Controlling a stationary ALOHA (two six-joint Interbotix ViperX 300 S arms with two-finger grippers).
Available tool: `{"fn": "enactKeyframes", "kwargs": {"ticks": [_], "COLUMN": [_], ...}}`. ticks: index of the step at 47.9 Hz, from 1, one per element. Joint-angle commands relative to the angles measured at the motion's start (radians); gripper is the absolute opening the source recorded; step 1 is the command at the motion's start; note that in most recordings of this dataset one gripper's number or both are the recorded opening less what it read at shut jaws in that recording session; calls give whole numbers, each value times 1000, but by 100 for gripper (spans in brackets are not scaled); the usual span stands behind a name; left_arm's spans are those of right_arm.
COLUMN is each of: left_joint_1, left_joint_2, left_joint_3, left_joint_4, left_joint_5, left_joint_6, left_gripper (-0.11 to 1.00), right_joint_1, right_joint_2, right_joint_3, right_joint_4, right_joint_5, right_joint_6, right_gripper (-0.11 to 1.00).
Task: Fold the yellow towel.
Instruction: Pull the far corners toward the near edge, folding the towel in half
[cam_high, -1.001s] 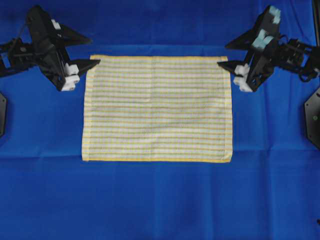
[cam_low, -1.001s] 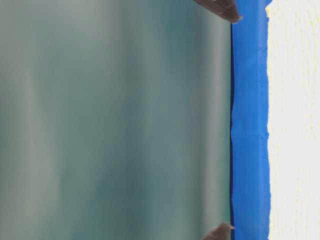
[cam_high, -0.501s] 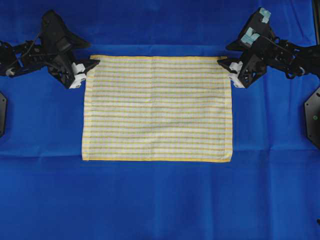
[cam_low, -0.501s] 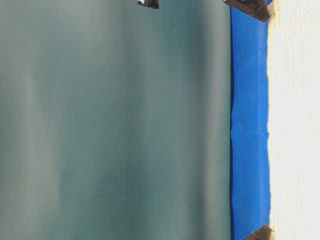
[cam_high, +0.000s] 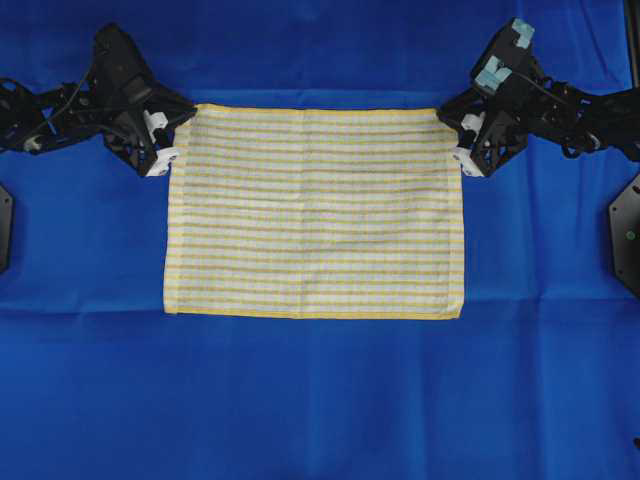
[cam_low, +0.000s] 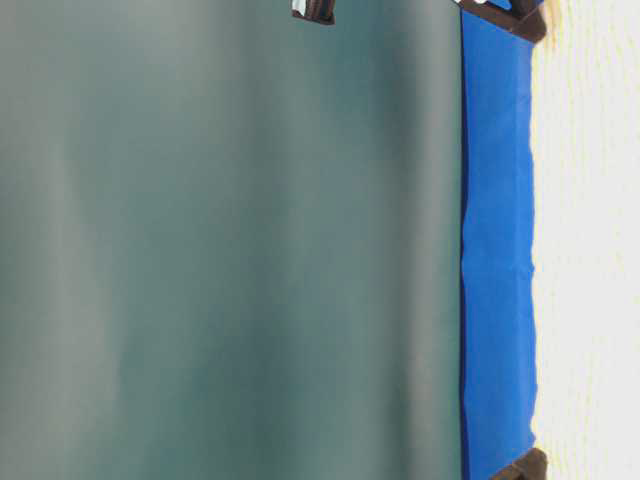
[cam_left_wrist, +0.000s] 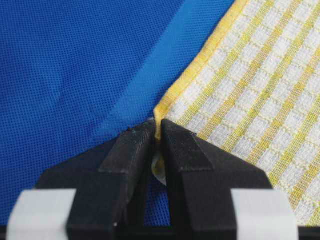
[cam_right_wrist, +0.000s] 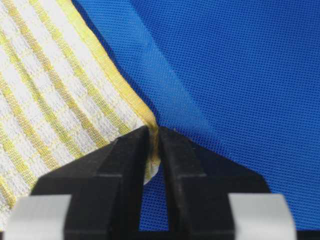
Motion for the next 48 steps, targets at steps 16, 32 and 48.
{"fn": "enactKeyframes", "kwargs": {"ticks": [16, 32, 48], "left_joint_1": [2, -6, -71], "left_joint_2": [-84, -245, -258], "left_joint_3": [-6, 20, 29], "left_joint_4": [-3, -2, -2], "left_joint_5": [64, 153, 155], "left_joint_6": [11, 12, 2], "left_gripper": [4, 4, 4], "right_joint_1": [3, 2, 25], "right_joint_2": [-63, -166, -183], "right_joint_3": [-8, 0, 3], "right_joint_4": [2, -3, -3], "right_joint_5": [3, 51, 91], "right_joint_6": [-9, -31, -25], "right_gripper": [7, 7, 7]}}
